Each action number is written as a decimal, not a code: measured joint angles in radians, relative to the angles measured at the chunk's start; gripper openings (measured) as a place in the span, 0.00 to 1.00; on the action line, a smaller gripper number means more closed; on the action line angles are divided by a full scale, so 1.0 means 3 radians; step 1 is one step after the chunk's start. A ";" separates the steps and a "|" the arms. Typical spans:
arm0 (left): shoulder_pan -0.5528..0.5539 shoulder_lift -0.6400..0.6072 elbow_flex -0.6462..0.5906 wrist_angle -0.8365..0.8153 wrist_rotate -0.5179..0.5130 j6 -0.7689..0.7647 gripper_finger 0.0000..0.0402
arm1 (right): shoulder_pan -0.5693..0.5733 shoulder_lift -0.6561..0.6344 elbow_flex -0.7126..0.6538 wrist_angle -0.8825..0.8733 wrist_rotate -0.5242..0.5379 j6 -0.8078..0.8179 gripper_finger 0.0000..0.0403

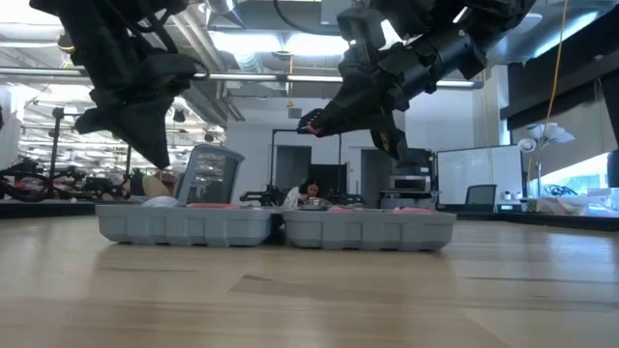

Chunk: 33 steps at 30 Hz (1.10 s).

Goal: Prefit tool cases

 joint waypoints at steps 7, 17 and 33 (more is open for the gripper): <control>-0.0006 -0.0064 0.0000 -0.0060 -0.0089 0.0175 0.00 | 0.0041 0.0001 0.0000 0.0029 0.0006 0.0106 0.03; -0.0026 -0.0367 0.0000 -0.0015 -0.0351 0.0604 0.00 | 0.0344 0.0017 0.0001 0.0114 0.0228 0.0469 0.03; -0.0097 -0.0419 0.0028 0.0473 -0.0332 0.1547 0.00 | 0.0543 0.0784 0.1079 -0.0307 0.0212 0.0445 0.03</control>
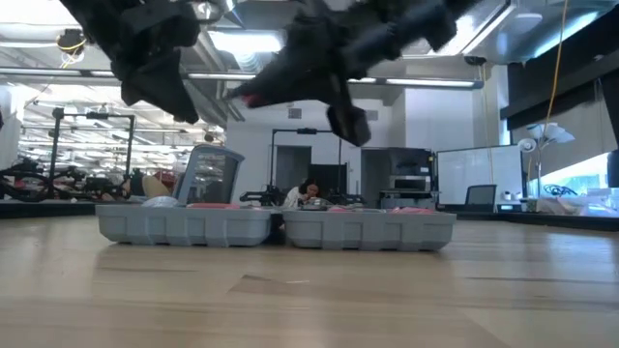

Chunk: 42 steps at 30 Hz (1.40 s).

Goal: Prefit tool cases

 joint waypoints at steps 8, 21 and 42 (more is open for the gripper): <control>-0.0006 -0.0499 0.0000 0.0005 -0.0021 0.0456 0.00 | -0.0033 0.0457 0.0821 -0.1203 0.0462 0.0378 0.03; 0.0175 -0.1548 0.0000 -0.0130 -0.0068 0.1282 0.00 | -0.0003 0.1153 0.2231 -0.2620 0.0714 0.0747 0.03; 0.0253 -0.1600 0.0000 -0.0344 -0.0065 0.1111 0.00 | -0.0051 0.1791 0.3144 -0.3622 0.0650 0.0972 0.04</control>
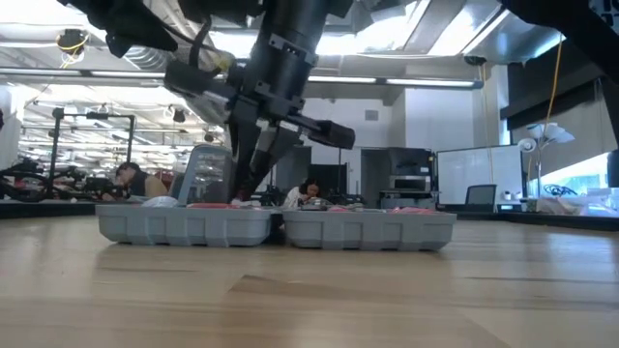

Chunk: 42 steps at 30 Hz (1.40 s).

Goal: Prefit tool cases

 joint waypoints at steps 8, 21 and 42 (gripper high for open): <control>0.0000 0.0000 0.0000 -0.0015 -0.0004 -0.0066 0.00 | -0.0059 0.0102 0.0000 0.0220 -0.0164 0.0005 0.16; -0.0004 0.0001 -0.0003 -0.0232 0.0018 -0.0066 0.00 | -0.0065 0.0137 0.0001 0.0691 -0.0358 -0.0538 0.30; -0.0004 0.0005 -0.0003 -0.0394 -0.0013 0.0037 0.00 | -0.0090 0.0117 0.0289 0.0400 -0.0642 -0.1207 0.52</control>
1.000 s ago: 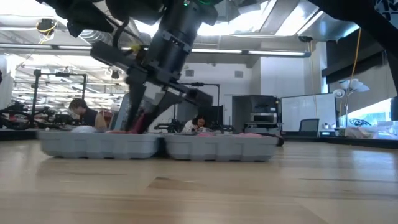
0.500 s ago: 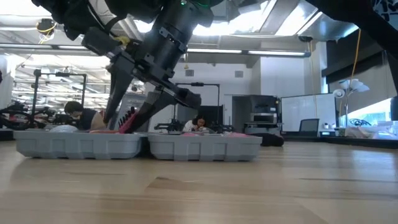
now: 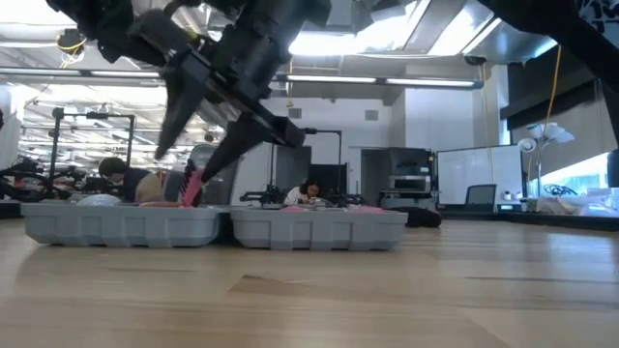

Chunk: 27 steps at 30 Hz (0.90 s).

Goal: Prefit tool cases

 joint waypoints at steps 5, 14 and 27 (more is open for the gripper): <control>0.0000 0.0001 0.0000 -0.0056 -0.0029 -0.0028 0.00 | -0.0045 0.0000 -0.0001 0.0144 -0.0348 -0.0024 0.52; 0.0003 -0.0001 0.0000 -0.0050 -0.0040 -0.0074 0.00 | -0.0114 0.0000 -0.0001 0.0316 -0.0453 -0.0205 0.52; 0.0001 -0.0002 -0.0014 -0.0107 -0.0040 -0.0131 0.00 | -0.0275 -0.0046 0.0141 0.0091 -0.0873 -0.1049 0.52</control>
